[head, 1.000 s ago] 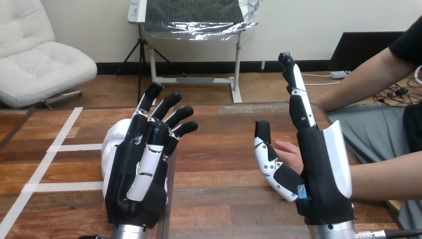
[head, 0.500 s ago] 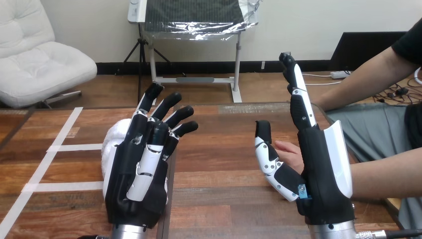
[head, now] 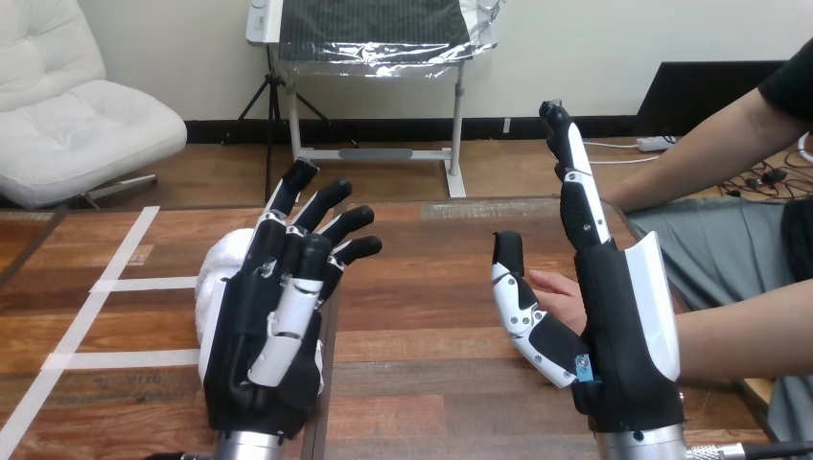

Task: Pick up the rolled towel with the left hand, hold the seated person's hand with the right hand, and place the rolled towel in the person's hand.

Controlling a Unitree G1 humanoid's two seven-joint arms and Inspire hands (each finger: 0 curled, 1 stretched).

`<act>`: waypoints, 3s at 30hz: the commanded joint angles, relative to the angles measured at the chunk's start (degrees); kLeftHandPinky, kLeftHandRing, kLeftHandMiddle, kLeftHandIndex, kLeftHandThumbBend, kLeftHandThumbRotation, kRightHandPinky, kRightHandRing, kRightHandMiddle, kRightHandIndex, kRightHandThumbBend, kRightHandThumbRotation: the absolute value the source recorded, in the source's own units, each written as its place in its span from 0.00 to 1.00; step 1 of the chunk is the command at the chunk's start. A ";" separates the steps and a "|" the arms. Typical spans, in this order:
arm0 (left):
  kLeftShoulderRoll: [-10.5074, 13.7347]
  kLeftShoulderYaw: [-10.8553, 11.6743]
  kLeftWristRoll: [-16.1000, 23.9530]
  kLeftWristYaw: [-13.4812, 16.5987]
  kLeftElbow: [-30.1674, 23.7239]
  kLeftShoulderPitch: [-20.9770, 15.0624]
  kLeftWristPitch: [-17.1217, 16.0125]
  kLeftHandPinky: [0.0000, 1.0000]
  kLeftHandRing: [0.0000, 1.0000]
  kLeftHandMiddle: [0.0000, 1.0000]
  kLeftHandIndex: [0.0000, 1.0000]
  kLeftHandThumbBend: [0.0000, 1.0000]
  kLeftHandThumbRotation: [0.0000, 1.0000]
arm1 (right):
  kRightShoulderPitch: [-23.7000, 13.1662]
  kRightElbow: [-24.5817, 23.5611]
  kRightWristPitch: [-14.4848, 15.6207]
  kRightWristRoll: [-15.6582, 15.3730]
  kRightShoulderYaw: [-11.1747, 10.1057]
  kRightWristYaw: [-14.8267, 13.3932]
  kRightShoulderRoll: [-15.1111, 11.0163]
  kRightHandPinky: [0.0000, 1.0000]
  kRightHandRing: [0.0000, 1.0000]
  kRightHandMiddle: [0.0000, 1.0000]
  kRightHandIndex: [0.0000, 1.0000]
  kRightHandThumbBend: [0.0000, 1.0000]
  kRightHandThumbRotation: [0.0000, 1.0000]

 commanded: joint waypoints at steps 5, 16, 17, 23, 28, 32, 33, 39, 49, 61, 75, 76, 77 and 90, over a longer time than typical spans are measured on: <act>-6.17 0.32 11.20 8.68 0.53 -1.34 -5.87 0.64 0.72 0.80 0.89 0.51 0.39 | -2.13 -0.93 -0.27 0.14 -0.57 -0.06 0.58 1.00 1.00 1.00 1.00 0.00 0.00; -6.65 0.35 22.84 20.84 1.46 -1.59 -9.54 0.64 0.74 0.81 0.89 0.57 0.29 | -2.03 -0.86 -0.32 0.70 -0.65 0.36 0.39 1.00 1.00 1.00 1.00 0.00 0.00; -6.71 0.59 24.51 22.36 1.52 -1.68 -10.07 0.64 0.74 0.81 0.89 0.57 0.29 | -2.04 -0.82 -0.32 0.70 -0.67 0.34 0.41 1.00 1.00 1.00 1.00 0.00 0.00; -6.57 1.34 32.17 29.94 1.11 -2.24 -11.05 0.64 0.75 0.82 0.90 0.56 0.17 | -2.07 -0.86 -0.02 0.49 -0.84 0.30 0.57 1.00 1.00 1.00 1.00 0.00 0.00; -6.25 1.65 39.05 36.16 -1.20 -2.36 -8.24 0.65 0.77 0.83 0.90 0.59 0.14 | -2.28 -0.80 0.14 0.57 -0.94 0.49 0.60 1.00 1.00 1.00 1.00 0.00 0.00; -4.83 2.49 46.57 41.38 -2.97 -3.47 -5.63 0.65 0.78 0.84 0.90 0.61 0.14 | -2.35 -0.87 0.47 0.99 -0.94 0.86 0.68 1.00 1.00 1.00 1.00 0.00 0.00; -4.57 2.64 48.17 42.56 -3.39 -3.75 -4.75 0.65 0.78 0.84 0.90 0.61 0.15 | -2.35 -0.92 0.60 1.03 -0.94 0.94 0.70 1.00 1.00 1.00 1.00 0.00 0.00; -2.05 3.39 56.47 48.52 -4.90 -6.16 -0.01 0.64 0.78 0.84 0.88 0.66 0.18 | -2.59 -0.65 0.62 1.08 -1.02 1.03 0.70 1.00 1.00 1.00 1.00 0.00 0.00; 1.57 4.43 69.66 55.08 -6.97 -9.98 10.58 0.64 0.78 0.83 0.86 0.73 0.25 | -3.00 -0.35 0.66 0.83 -1.08 1.24 0.39 1.00 1.00 1.00 1.00 0.00 0.00; 2.71 3.30 81.51 53.41 -9.13 -14.12 29.27 0.63 0.77 0.84 0.85 0.82 0.43 | -3.42 -0.03 0.85 1.22 -1.20 1.66 0.29 1.00 1.00 1.00 1.00 0.00 0.00; 3.52 0.84 88.29 44.17 -7.32 -19.81 46.31 0.65 0.78 0.84 0.86 0.86 0.59 | -3.54 -0.33 1.54 1.30 -1.45 2.39 0.40 1.00 1.00 1.00 1.00 0.00 0.00; 3.62 0.66 88.36 44.01 -7.12 -20.08 46.91 0.66 0.79 0.84 0.86 0.87 0.59 | -3.53 -0.38 1.60 1.31 -1.46 2.43 0.40 1.00 1.00 1.00 1.00 0.00 0.00; 3.69 0.50 88.79 43.24 -6.60 -20.70 48.13 0.66 0.79 0.84 0.86 0.87 0.59 | -3.51 -0.44 1.67 1.42 -1.45 2.53 0.41 1.00 1.00 1.00 1.00 0.00 0.00; 4.92 -1.66 90.32 37.20 -1.54 -25.82 57.90 0.72 0.83 0.87 0.90 0.87 0.70 | -3.23 -1.32 2.81 1.54 -1.74 3.89 0.12 1.00 1.00 1.00 1.00 0.00 0.00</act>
